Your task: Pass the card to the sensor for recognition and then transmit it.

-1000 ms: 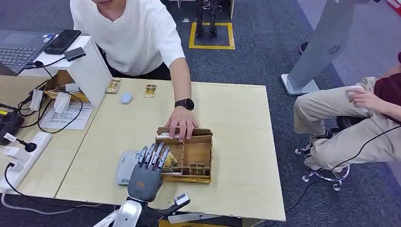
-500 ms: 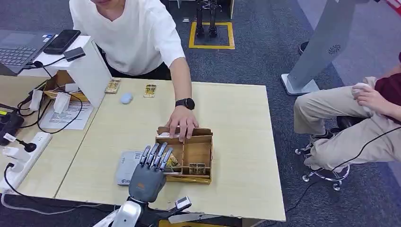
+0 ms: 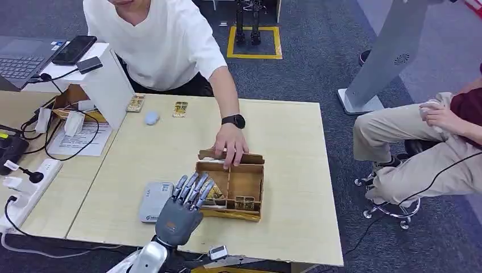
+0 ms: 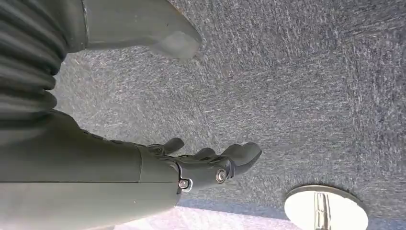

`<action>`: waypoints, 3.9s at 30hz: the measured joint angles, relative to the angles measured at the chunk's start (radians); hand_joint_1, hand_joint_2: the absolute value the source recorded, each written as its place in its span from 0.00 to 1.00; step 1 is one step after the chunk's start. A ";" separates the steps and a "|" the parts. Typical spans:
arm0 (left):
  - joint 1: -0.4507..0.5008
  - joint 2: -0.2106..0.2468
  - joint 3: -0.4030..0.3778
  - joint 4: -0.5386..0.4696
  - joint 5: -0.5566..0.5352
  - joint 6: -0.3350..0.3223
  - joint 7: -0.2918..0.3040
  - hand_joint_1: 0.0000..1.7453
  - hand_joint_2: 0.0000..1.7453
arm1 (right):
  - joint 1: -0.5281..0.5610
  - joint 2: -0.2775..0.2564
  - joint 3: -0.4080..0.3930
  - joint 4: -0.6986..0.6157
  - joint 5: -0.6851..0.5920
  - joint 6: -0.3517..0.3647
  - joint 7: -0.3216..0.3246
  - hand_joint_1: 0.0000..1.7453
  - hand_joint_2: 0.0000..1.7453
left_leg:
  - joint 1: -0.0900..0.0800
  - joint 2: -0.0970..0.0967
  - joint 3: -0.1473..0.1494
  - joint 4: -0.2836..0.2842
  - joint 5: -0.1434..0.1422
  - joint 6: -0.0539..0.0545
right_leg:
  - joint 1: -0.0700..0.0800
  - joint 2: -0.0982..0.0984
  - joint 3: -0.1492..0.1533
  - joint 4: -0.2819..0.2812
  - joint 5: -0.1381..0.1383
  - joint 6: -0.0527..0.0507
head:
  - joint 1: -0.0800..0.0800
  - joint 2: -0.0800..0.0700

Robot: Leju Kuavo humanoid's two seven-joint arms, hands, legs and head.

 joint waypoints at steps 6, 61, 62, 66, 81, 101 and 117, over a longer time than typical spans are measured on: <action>-0.015 0.000 -0.026 0.016 0.000 -0.028 0.030 0.00 1.00 | 0.000 0.000 0.000 0.000 -0.003 0.000 -0.004 0.00 1.00 | 0.000 0.000 0.000 0.000 0.000 0.000 | 0.000 0.000 0.000 0.000 0.000 0.000 | 0.000 0.000; -0.104 -0.002 -0.116 0.060 0.000 -0.087 0.191 0.00 1.00 | 0.000 0.000 0.004 0.000 -0.028 0.000 -0.012 0.00 1.00 | 0.000 0.000 0.000 0.000 0.000 0.000 | 0.000 0.000 -0.001 0.000 0.000 0.000 | 0.000 0.000; -0.104 -0.002 -0.116 0.060 0.000 -0.087 0.191 0.00 1.00 | 0.000 0.000 0.004 0.000 -0.028 0.000 -0.012 0.00 1.00 | 0.000 0.000 0.000 0.000 0.000 0.000 | 0.000 0.000 -0.001 0.000 0.000 0.000 | 0.000 0.000; -0.104 -0.002 -0.117 0.060 0.000 -0.087 0.189 0.00 1.00 | 0.000 0.000 0.004 0.000 -0.028 0.000 -0.012 0.00 1.00 | 0.000 0.000 0.000 0.000 0.000 0.000 | 0.000 0.000 -0.001 0.000 0.000 0.000 | 0.000 0.000; -0.073 -0.003 -0.119 0.073 0.000 -0.094 0.053 0.00 0.00 | 0.001 0.000 0.004 0.000 -0.030 0.000 -0.027 0.00 1.00 | 0.000 0.000 -0.001 0.000 0.000 0.000 | 0.000 0.000 -0.001 0.000 0.000 0.000 | 0.000 0.000; -0.027 -0.032 -0.084 0.110 0.000 -0.123 -0.037 0.00 1.00 | 0.002 0.000 0.004 0.000 -0.030 0.000 -0.028 0.00 1.00 | 0.000 0.000 -0.001 0.000 0.000 0.000 | 0.000 0.000 -0.001 0.000 0.000 0.000 | 0.000 0.000; -0.031 -0.064 0.027 0.074 0.000 -0.079 -0.041 0.00 1.00 | 0.001 0.000 0.014 0.000 -0.030 0.000 -0.026 0.00 1.00 | 0.000 0.000 -0.001 0.000 0.000 0.000 | 0.000 0.000 -0.001 0.000 0.000 0.000 | 0.000 0.000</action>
